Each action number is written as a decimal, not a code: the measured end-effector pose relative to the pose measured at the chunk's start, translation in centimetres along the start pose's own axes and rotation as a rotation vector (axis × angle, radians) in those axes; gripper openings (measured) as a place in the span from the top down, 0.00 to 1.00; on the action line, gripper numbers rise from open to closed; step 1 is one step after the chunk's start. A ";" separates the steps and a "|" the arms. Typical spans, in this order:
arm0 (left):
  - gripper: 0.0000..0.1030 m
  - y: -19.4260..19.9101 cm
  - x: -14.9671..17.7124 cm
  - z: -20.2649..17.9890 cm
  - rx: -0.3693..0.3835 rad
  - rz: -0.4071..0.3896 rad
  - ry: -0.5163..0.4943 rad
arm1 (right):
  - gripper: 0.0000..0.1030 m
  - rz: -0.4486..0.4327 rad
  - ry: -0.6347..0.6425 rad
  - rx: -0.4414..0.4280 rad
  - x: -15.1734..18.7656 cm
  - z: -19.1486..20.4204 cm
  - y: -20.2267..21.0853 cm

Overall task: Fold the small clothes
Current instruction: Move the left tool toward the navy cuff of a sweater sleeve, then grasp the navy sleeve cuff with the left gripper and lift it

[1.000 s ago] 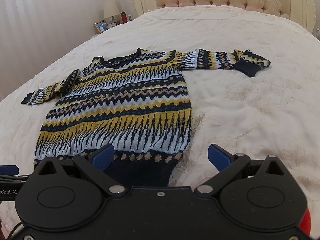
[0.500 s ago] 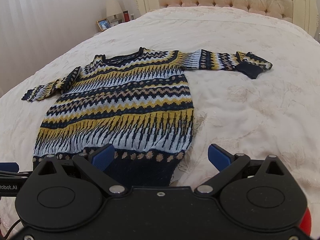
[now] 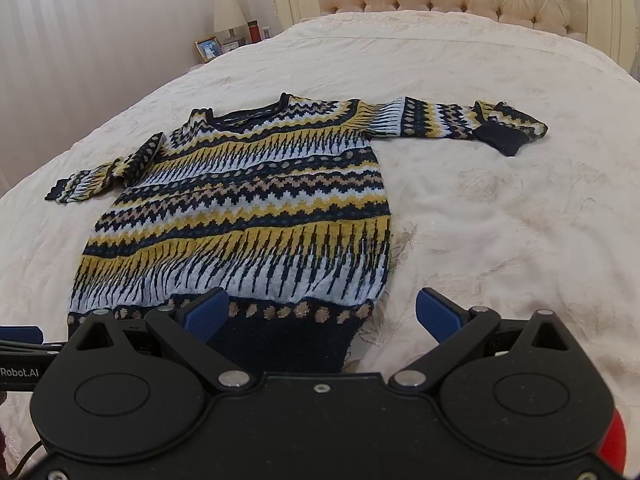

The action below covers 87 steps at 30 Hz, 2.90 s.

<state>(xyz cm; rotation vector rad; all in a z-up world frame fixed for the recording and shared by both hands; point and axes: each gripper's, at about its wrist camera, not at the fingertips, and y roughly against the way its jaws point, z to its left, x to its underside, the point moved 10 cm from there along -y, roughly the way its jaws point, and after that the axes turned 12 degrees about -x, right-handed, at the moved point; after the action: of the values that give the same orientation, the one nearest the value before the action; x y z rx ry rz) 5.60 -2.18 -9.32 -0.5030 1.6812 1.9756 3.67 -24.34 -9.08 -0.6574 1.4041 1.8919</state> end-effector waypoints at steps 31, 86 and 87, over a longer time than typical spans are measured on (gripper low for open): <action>0.02 1.5 -12.3 0.3 0.060 -0.262 0.038 | 0.02 -0.135 -0.106 -0.174 -6.2 -0.6 -1.9; 0.02 -26.0 -25.3 31.4 -0.100 -0.127 0.593 | 0.00 -0.127 0.079 -0.167 -12.1 -1.4 -20.7; 0.02 -26.4 -25.3 31.7 -0.101 -0.121 0.607 | 0.00 -0.129 0.073 -0.181 -12.1 -1.2 -20.7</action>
<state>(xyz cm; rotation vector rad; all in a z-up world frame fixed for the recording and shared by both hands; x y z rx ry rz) 42.69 28.83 -10.62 -1.3143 1.8280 1.9387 27.29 -24.41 -13.20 -0.8914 1.2125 1.9230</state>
